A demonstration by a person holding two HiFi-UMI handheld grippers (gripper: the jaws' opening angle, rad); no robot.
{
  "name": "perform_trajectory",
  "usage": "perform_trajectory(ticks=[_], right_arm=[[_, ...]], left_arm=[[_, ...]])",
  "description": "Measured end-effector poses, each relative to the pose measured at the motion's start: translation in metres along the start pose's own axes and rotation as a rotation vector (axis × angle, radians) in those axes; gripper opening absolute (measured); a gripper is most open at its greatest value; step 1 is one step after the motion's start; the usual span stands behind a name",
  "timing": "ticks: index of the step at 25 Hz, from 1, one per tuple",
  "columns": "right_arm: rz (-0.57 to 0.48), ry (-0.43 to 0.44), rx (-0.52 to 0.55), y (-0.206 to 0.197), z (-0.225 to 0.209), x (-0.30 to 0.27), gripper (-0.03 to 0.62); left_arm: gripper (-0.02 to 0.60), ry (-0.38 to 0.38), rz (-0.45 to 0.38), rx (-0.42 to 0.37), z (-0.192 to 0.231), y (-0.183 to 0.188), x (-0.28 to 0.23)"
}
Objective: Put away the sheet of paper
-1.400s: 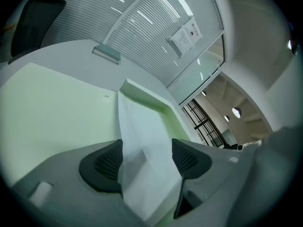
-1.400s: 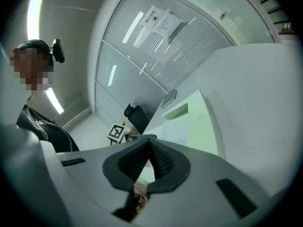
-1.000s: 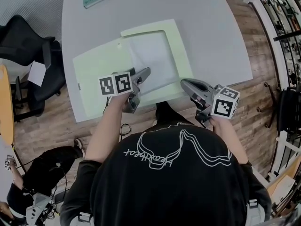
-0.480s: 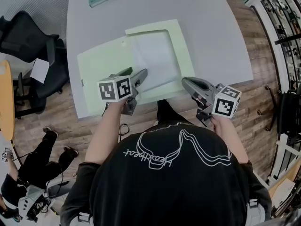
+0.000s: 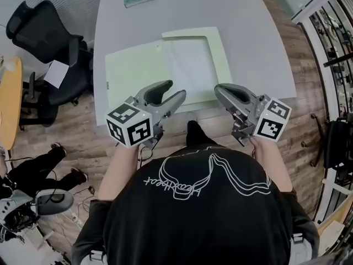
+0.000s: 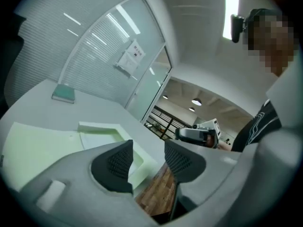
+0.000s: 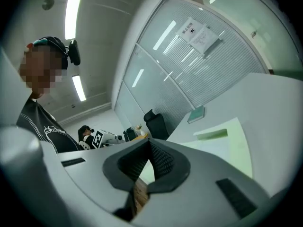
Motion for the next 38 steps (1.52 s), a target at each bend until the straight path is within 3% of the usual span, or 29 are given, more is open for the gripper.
perform_trajectory(ticks=[3,6,9,15,20,38], right_arm=[[0.009,0.041,0.054,0.002,0.030,-0.001,0.009],[0.029,0.081,0.125,0.003,0.055,-0.003,0.009],[0.035,0.102,0.167,-0.002,0.075,-0.003,0.009],[0.033,0.129,0.240,-0.016,0.110,0.002,0.009],[0.034,0.126,0.276,-0.034,0.132,0.004,0.008],[0.080,0.086,0.263,-0.045,0.128,0.004,0.009]], left_arm=[[0.084,-0.074,-0.051,-0.073,-0.039,0.012,0.025],[0.051,-0.147,-0.100,-0.109,-0.071,0.026,0.046],[0.021,-0.159,-0.120,-0.176,-0.091,0.031,0.064],[0.011,-0.083,-0.151,-0.257,-0.104,0.018,0.092],[0.011,-0.072,-0.141,-0.252,-0.109,0.002,0.112],[0.011,-0.070,-0.134,-0.207,-0.099,-0.003,0.106]])
Point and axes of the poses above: the fingertips, and each gripper's own axes: x backward along the fingers, z to its left, y out of its top, the point moved 4 cm from there along x, backward along the fingers, and after that the axes turned 4 degrees about -z, right-handed, at the moved point
